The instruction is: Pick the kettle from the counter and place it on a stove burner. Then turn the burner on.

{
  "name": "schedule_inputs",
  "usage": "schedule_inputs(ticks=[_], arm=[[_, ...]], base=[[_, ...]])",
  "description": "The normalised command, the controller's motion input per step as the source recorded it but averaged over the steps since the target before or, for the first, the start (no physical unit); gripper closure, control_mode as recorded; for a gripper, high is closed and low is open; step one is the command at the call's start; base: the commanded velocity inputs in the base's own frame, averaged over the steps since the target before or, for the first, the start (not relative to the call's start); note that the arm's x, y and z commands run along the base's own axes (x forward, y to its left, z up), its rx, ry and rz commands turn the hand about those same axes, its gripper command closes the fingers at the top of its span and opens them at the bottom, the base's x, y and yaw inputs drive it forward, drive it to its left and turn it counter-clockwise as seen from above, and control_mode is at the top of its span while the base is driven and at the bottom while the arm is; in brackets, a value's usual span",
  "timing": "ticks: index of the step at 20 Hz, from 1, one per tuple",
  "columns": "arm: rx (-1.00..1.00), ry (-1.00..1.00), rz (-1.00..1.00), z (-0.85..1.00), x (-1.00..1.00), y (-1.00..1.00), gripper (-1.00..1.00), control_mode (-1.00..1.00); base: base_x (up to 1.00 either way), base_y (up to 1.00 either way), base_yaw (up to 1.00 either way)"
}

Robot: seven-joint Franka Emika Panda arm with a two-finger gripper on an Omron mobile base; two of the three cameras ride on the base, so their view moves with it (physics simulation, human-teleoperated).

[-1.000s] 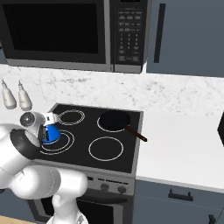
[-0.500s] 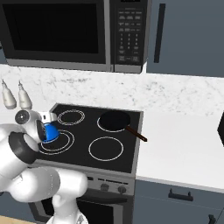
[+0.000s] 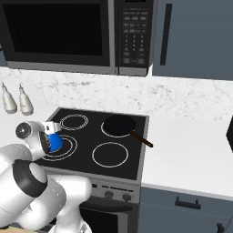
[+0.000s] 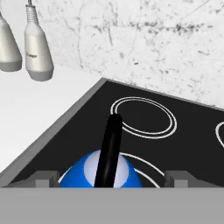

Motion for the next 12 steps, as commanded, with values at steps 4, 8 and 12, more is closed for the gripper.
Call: schedule_inputs(ticks=[4, 8, 12], arm=[[0.01, -0.13, -0.01, 1.00, -0.24, 0.13, -1.00, -1.00], [0.00, -0.07, -0.04, 1.00, -0.04, 0.60, -1.00, -1.00], [0.00, -0.01, -0.09, 0.73, -0.91, 0.62, -1.00, -1.00]], base=[[0.00, 0.00, 0.00], [0.00, 0.00, 0.00], [0.00, 0.00, 0.00]])
